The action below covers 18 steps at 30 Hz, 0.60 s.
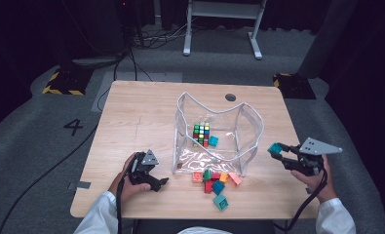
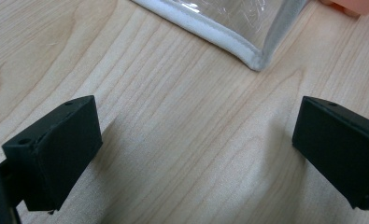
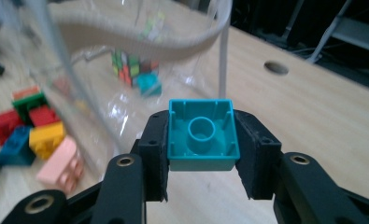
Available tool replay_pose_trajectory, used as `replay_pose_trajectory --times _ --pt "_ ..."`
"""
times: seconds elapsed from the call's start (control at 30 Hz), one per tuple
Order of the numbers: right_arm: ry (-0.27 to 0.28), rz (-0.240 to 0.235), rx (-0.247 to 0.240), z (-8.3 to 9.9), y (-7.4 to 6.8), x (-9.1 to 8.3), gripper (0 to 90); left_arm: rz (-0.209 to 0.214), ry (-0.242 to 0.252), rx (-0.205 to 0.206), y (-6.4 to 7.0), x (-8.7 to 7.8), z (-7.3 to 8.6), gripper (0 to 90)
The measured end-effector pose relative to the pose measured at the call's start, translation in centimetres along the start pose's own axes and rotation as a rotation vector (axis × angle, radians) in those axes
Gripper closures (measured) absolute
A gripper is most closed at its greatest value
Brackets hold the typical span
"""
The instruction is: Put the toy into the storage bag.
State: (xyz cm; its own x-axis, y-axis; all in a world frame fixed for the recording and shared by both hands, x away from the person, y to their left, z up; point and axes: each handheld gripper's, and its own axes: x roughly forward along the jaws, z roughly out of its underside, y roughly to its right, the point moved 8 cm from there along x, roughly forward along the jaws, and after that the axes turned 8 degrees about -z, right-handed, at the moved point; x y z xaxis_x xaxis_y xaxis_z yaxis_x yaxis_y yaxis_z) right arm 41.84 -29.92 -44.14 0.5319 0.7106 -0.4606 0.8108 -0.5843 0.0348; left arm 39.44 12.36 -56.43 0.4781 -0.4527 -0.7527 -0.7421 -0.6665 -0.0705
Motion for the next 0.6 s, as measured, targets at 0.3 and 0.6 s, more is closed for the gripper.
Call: replay_pose_trajectory --times 0.3,0.6 --pt "0.066 0.01 -0.041 -7.5 2.0 -1.3 59.1 0.0 0.0 0.0 0.0 0.0 0.0 1.4" --pt "0.028 -0.038 -0.089 -12.1 1.8 0.4 59.0 -0.004 -0.003 0.005 -0.1 0.0 0.0 1.1"
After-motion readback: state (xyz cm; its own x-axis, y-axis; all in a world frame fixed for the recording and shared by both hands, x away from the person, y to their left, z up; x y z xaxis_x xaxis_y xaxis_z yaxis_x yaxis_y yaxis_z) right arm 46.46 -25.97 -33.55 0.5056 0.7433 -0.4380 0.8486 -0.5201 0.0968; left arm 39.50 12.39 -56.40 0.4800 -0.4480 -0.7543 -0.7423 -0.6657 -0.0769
